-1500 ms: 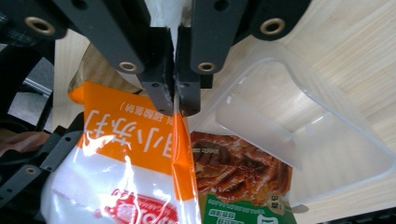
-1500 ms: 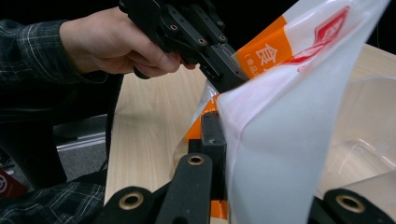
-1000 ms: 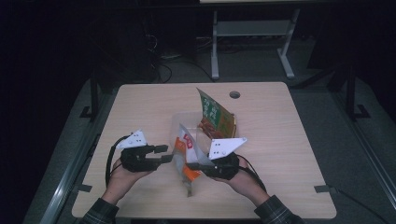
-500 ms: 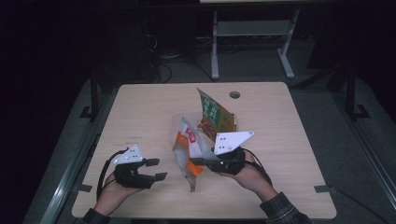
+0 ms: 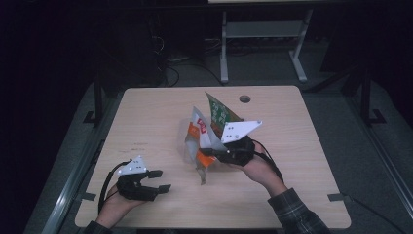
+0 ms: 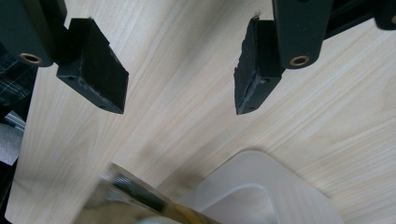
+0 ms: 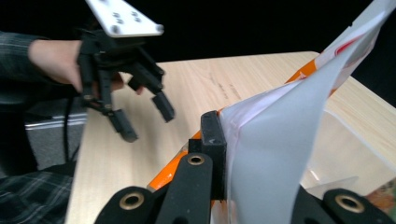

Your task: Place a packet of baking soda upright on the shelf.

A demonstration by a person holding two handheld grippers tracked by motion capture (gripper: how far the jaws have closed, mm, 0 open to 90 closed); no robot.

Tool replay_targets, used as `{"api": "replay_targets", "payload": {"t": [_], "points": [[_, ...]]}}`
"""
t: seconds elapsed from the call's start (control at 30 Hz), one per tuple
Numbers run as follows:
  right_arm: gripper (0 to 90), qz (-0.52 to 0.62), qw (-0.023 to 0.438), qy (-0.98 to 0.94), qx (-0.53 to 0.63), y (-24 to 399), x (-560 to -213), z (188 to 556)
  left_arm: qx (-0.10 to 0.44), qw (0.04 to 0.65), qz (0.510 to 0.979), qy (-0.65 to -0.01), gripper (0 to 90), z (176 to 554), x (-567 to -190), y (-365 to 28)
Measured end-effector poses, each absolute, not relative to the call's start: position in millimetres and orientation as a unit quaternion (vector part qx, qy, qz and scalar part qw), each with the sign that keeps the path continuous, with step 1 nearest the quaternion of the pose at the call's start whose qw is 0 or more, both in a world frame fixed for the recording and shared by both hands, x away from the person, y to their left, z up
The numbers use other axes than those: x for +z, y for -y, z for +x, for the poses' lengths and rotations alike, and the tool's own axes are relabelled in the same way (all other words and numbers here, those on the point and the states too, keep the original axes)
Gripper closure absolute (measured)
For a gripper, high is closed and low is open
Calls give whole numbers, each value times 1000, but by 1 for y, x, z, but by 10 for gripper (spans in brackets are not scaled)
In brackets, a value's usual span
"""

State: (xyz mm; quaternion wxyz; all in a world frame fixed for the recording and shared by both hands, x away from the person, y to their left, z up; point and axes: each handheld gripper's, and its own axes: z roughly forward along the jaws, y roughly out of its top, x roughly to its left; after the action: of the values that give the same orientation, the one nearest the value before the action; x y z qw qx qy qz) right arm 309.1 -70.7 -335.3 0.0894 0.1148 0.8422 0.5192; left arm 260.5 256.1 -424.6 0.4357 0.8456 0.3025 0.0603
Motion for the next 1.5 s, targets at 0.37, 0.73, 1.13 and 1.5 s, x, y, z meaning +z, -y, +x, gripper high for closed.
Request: {"api": "replay_targets", "payload": {"t": [0.37, 0.73, 1.13, 1.5], "points": [[900, 149, 121, -847, 496, 52, -328, 338, 58, 436, 845, -305, 349, 260, -425, -255], [900, 162, 163, -850, 473, 38, -322, 356, 59, 434, 847, -302, 349, 260, -424, -255], [900, 157, 173, -869, 436, 29, -333, 365, 54, 432, 848, -302, 349, 259, -425, -252], [898, 178, 146, -880, 416, 29, -353, 371, 48, 424, 855, -295, 349, 260, -428, -250]]}}
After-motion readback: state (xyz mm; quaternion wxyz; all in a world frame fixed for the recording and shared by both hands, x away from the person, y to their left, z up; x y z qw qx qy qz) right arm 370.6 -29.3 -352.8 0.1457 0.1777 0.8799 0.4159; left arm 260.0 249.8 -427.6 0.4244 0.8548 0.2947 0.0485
